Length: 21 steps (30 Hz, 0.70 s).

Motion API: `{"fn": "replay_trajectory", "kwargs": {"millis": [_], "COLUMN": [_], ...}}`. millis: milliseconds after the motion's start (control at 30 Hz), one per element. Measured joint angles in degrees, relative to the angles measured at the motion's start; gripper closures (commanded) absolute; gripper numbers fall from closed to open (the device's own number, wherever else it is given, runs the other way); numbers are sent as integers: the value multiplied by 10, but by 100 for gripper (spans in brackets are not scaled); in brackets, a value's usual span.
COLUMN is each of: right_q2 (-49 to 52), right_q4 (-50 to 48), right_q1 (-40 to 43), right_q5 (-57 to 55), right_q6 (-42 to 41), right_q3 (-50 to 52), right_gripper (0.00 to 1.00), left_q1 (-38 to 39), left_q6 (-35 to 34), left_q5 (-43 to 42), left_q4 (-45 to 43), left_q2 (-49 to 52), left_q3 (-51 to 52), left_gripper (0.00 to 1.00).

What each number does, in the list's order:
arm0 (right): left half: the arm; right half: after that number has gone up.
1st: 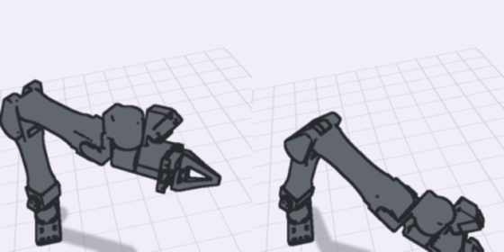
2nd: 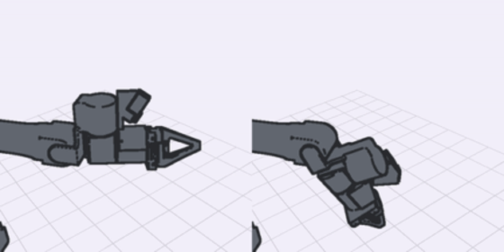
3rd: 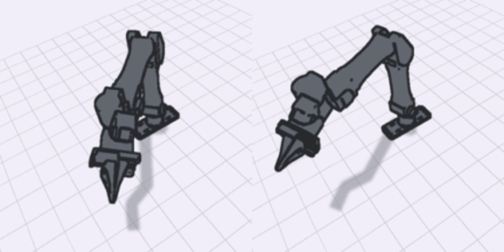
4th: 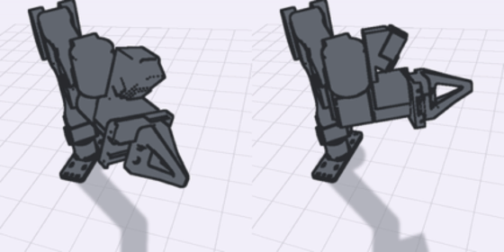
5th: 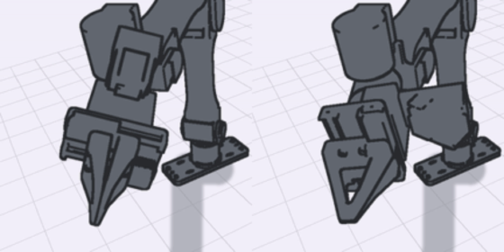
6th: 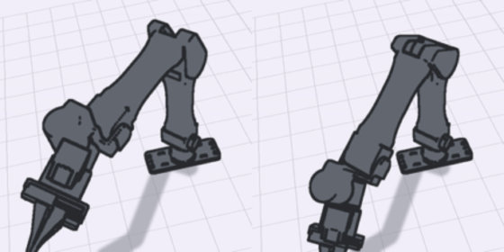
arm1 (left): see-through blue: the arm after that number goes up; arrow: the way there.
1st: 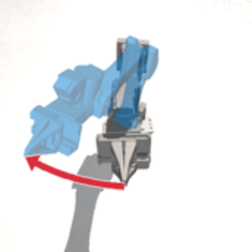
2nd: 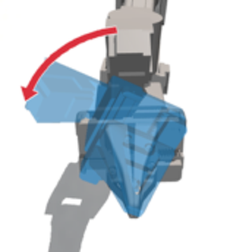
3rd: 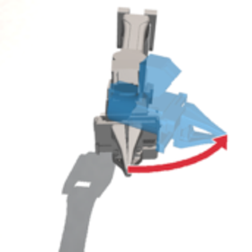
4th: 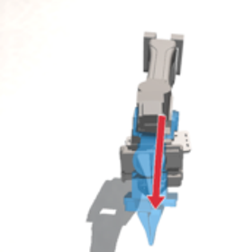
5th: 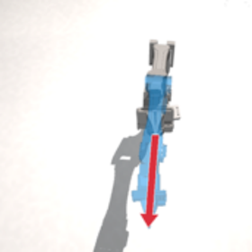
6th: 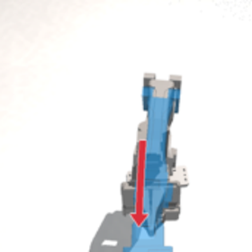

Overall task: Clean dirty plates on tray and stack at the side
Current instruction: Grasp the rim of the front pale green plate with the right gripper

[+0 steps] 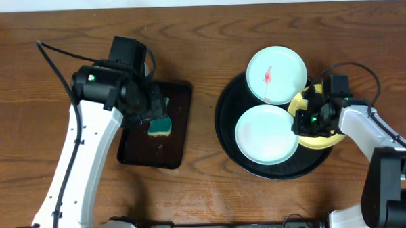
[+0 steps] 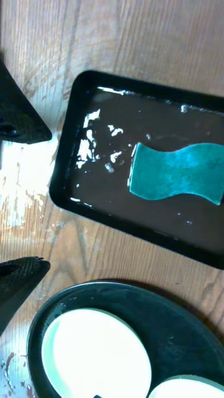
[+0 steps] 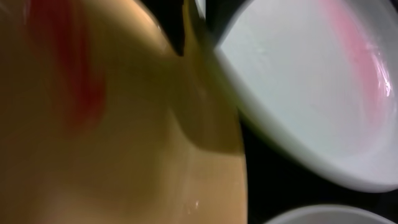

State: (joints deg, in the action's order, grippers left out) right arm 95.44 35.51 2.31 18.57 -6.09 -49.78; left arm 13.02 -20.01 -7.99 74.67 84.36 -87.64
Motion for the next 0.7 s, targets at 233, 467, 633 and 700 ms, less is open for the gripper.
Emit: {"fn": "replay_trajectory", "kwargs": {"millis": [233, 467, 633, 700], "right_q2": [-11, -123, -198, -215], "right_q4": [10, 19, 13, 17], "right_q1": [-3, -17, -108, -165], "right_q5": [6, -13, -89, -166], "right_q6": [1, 1, 0, -7], "right_q3": [0, 0, 0, 0], "right_gripper": [99, 99, 99, 99], "left_q1": [0, 0, 0, 0], "left_q6": [8, 8, 8, 8], "left_q5": [13, 15, 15, 15], "left_q4": [1, 1, 1, 1], "left_q2": [-13, -13, -13, -13], "left_q3": [0, 0, 0, 0], "left_gripper": [22, 20, 20, 20]}}
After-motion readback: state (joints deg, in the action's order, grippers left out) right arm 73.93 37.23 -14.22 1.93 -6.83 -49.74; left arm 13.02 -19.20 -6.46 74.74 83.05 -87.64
